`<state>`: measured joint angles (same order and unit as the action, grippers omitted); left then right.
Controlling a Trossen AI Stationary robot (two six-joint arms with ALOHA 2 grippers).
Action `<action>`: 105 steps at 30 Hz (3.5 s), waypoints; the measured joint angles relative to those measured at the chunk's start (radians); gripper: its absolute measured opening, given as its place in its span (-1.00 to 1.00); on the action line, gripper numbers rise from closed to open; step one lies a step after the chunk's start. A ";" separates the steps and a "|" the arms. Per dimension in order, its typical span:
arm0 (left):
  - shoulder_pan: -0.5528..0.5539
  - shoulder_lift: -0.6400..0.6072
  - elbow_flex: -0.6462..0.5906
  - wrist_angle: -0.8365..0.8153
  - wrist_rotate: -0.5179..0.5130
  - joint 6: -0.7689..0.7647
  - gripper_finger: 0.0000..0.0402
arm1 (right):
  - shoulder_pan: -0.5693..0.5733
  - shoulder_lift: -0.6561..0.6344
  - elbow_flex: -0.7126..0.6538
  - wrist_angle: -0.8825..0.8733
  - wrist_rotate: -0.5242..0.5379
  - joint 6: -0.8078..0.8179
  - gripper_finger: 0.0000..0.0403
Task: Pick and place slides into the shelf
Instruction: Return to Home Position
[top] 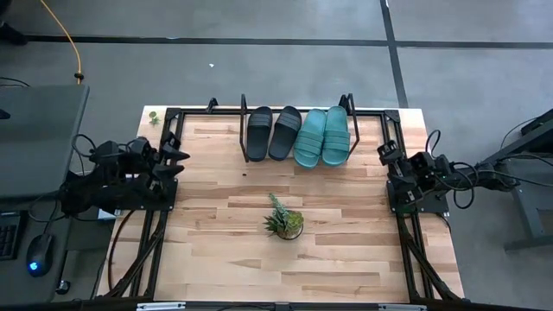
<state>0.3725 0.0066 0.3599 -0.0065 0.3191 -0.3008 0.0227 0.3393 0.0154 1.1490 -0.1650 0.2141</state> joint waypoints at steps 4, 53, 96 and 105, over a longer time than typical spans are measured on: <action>0.000 0.000 -0.058 0.036 -0.010 -0.017 -0.22 | 0.000 0.000 0.000 -0.001 0.000 0.010 0.17; 0.000 0.000 -0.351 0.132 -0.263 -0.104 -0.22 | -0.001 0.000 0.000 -0.806 0.103 0.101 0.17; 0.000 0.009 -0.349 0.016 -0.305 0.064 -0.22 | -0.001 0.000 0.000 -1.145 0.102 0.095 0.17; 0.000 0.009 -0.349 0.016 -0.305 0.064 -0.22 | -0.001 0.001 0.000 -1.145 0.102 0.095 0.17</action>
<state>0.3725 0.0154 0.0105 0.0093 0.0143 -0.2367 0.0219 0.3401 0.0154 0.0040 -0.0631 0.3092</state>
